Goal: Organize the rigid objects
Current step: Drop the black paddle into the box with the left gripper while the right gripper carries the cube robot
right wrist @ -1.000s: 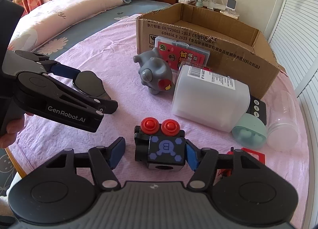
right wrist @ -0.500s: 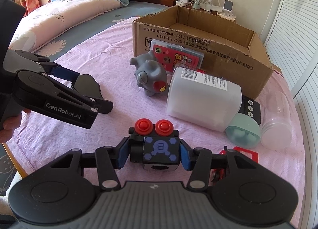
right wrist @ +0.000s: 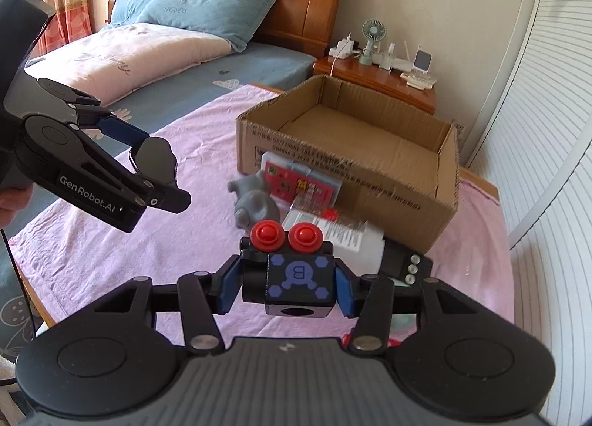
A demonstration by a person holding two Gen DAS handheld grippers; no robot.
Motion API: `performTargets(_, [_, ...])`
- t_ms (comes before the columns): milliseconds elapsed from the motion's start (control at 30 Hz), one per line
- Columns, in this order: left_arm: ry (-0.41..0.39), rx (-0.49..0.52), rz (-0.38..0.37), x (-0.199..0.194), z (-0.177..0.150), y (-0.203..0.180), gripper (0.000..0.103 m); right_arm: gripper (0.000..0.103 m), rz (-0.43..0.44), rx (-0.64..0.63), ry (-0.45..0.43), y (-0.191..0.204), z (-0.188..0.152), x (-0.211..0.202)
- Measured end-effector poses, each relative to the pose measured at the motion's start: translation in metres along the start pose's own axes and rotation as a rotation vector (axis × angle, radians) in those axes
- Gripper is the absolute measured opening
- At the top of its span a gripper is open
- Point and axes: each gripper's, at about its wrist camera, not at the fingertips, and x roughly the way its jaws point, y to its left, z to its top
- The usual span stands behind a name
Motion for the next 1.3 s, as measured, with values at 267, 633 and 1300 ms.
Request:
performTargets(267, [-0.066,0.043,-0.026,0.025,0.084,-0.006,0.09,0.056,-0.049,0.046,-0.085,-0.052,0.039,-0.003])
performTargets(633, [-0.027,0.031,0.038,0.116,0.159,-0.003,0.09,0.056,-0.073,0.083,-0.097,-0.092,0.067,0.021])
performTargets(1300, [-0.07,-0.057,0.132,0.04,0.099,-0.007,0.102,0.056,-0.047,0.142,-0.035,-0.109,0.086,0.054])
